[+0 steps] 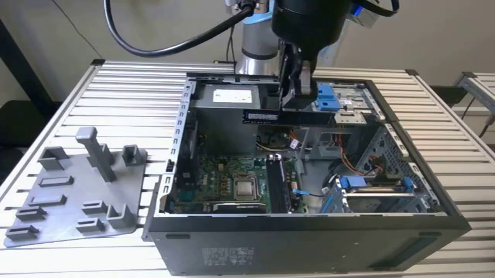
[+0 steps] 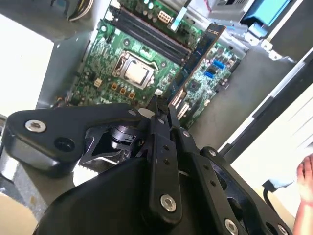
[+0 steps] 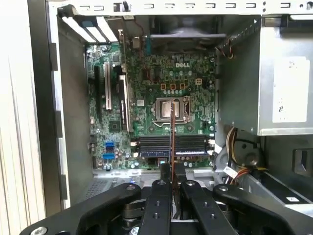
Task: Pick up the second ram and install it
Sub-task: 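Pick up the second ram and move it above second insertion slot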
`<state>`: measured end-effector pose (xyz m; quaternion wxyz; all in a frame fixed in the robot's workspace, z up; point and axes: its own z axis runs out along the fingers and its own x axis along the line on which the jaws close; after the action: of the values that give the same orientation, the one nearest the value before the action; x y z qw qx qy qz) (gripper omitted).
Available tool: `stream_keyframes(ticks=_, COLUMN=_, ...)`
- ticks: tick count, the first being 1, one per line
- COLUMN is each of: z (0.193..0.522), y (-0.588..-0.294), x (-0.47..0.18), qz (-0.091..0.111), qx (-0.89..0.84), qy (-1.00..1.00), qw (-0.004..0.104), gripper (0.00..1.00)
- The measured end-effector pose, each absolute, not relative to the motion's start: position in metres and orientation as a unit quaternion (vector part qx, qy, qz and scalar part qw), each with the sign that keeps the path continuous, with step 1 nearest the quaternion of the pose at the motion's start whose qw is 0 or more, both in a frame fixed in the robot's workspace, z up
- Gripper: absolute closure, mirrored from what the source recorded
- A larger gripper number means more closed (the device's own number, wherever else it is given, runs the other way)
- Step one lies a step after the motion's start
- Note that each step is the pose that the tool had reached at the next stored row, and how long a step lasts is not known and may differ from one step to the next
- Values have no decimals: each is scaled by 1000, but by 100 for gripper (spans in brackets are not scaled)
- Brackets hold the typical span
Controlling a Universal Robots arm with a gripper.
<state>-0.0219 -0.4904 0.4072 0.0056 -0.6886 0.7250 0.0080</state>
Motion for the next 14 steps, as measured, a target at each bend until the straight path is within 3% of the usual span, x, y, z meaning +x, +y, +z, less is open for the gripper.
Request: stream_keyframes(ticks=14, z=407, y=-490, x=-1, qz=8, qx=-689, qy=724, qw=6, gripper=86)
